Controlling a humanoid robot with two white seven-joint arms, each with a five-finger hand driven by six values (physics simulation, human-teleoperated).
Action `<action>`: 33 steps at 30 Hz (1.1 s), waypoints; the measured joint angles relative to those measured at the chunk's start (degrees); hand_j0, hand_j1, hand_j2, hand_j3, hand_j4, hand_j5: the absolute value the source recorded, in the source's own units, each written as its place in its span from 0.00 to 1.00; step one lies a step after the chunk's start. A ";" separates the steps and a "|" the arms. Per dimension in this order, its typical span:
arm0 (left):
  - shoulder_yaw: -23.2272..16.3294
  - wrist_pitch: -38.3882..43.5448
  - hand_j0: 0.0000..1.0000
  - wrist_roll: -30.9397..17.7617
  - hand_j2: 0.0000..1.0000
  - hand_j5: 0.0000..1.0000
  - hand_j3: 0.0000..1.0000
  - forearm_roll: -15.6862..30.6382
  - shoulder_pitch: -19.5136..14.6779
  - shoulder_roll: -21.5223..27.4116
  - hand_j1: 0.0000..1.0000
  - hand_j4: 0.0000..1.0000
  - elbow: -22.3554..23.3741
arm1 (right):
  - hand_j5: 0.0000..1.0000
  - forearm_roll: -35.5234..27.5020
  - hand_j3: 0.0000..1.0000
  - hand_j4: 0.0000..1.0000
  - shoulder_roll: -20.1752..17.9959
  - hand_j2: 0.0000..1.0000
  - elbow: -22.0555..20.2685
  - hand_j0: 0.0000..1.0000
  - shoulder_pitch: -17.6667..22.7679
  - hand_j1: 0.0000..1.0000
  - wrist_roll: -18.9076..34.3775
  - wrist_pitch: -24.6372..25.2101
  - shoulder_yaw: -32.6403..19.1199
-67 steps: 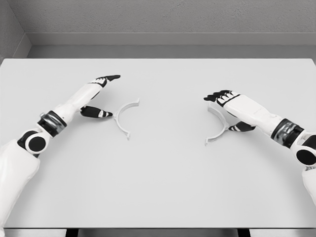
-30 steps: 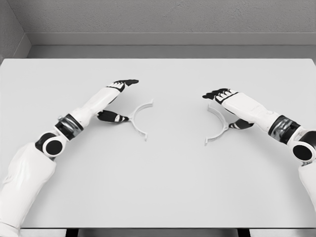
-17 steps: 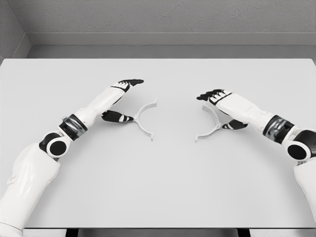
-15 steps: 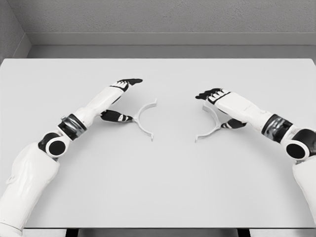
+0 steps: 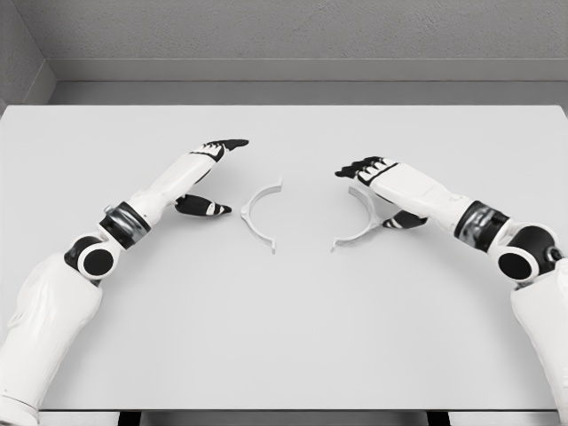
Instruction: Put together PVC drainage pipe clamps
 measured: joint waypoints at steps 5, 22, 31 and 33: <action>-0.31 0.00 1.00 0.00 1.00 1.00 1.00 -0.07 0.09 -0.26 1.00 1.00 0.01 | 1.00 0.40 1.00 1.00 0.37 1.00 0.05 1.00 -0.79 1.00 0.00 0.34 0.55; -0.76 0.00 1.00 -0.01 1.00 1.00 1.00 -1.58 0.79 -2.26 1.00 1.00 -0.80 | 1.00 0.78 1.00 1.00 1.70 1.00 0.31 1.00 -2.81 1.00 0.00 2.22 3.40; -0.72 0.00 1.00 -0.01 1.00 1.00 1.00 -2.14 0.97 -2.72 1.00 1.00 -1.60 | 1.00 1.85 1.00 1.00 2.86 1.00 3.97 1.00 -6.68 1.00 -0.07 3.51 3.80; -0.63 0.00 1.00 -0.01 1.00 1.00 1.00 -2.13 0.88 -2.60 1.00 1.00 -1.55 | 1.00 2.15 1.00 1.00 3.31 1.00 4.91 1.00 -7.21 1.00 -0.07 3.57 3.84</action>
